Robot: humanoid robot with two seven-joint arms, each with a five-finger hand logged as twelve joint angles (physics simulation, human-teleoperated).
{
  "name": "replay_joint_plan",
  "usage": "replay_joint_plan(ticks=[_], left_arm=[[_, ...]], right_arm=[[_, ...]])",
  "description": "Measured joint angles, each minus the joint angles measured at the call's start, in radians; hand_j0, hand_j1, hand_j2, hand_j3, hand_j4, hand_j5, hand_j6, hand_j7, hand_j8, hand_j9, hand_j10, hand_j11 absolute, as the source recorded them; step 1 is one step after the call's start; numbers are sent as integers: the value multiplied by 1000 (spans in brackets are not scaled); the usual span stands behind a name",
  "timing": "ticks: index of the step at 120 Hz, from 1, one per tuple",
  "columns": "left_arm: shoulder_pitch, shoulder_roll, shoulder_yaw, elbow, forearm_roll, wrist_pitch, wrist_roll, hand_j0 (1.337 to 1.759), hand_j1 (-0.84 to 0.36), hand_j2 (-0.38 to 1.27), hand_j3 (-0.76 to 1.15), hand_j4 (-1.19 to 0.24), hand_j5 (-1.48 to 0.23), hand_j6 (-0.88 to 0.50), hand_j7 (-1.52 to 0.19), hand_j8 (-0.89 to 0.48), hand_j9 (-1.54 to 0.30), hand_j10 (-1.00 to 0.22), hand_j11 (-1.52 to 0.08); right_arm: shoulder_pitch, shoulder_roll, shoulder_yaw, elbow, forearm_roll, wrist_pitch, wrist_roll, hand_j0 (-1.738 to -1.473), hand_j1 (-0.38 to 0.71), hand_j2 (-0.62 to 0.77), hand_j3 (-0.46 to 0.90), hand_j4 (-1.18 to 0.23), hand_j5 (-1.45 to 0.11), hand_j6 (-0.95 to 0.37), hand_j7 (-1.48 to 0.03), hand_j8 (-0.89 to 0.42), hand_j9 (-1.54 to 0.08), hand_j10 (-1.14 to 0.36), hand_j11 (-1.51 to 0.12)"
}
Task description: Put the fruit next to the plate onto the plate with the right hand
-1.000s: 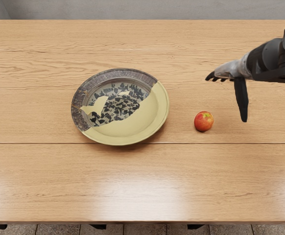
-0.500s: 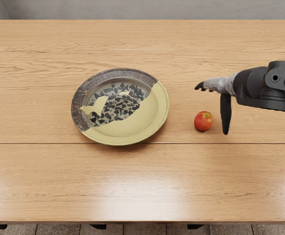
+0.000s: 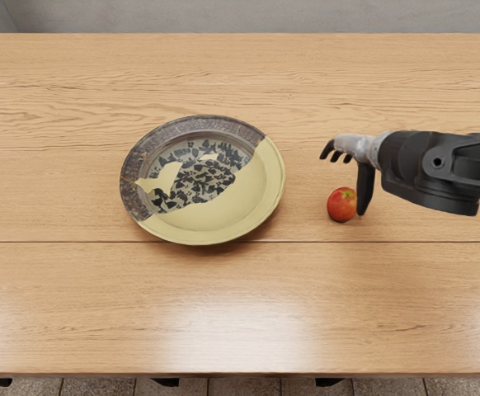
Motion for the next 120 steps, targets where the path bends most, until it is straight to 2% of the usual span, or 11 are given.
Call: replay_joint_plan(ticks=[62, 86, 120], left_arm=[[1, 0, 0, 0, 0, 0, 0, 1658, 349, 0, 0, 0, 0, 0, 0, 0, 0, 0, 0], [1, 0, 0, 0, 0, 0, 0, 1658, 349, 0, 0, 0, 0, 0, 0, 0, 0, 0, 0], [1, 0, 0, 0, 0, 0, 0, 1658, 349, 0, 0, 0, 0, 0, 0, 0, 0, 0, 0]], right_arm=[[-127, 21, -8, 8, -119, -153, 0, -1658, -64, -46, 0, -240, -310, -241, -310, -240, -310, -240, -310], [-183, 38, -3, -14, -151, -192, 0, -1658, -64, -46, 0, -240, -310, -241, -310, -240, -310, -239, -310], [-211, 51, 2, -44, -159, -205, 0, -1658, -62, -46, 0, -242, -312, -243, -312, -242, -312, -241, -312]])
